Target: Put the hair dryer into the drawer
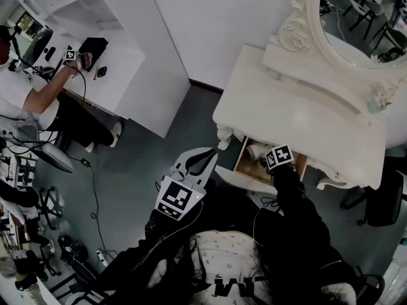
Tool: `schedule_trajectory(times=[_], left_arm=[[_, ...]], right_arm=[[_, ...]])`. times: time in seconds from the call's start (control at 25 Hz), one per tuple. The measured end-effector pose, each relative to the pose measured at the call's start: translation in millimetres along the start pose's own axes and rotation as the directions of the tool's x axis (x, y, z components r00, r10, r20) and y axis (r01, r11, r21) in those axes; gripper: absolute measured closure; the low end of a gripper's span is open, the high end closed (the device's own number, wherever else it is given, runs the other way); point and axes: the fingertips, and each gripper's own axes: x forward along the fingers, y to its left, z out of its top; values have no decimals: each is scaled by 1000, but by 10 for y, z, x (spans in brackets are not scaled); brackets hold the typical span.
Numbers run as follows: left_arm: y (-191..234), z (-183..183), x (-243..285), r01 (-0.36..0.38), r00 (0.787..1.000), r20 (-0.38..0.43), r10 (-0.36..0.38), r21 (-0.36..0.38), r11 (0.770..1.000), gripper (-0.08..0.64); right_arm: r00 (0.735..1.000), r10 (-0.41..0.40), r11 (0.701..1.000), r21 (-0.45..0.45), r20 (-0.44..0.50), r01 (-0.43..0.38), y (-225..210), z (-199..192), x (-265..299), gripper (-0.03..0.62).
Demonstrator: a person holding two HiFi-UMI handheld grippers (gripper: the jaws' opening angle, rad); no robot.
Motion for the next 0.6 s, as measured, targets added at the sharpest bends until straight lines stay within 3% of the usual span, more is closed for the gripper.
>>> schedule_trajectory(times=[0.28, 0.6], left_arm=[[30, -76, -84, -20, 999, -31, 19, -7, 1000, 560], [20, -56, -72, 8, 999, -47, -7, 9, 1000, 560]], right_arm=[[994, -86, 996, 25, 61, 85, -171, 43, 81, 399], [974, -201, 972, 146, 108, 184, -431, -69, 121, 397]])
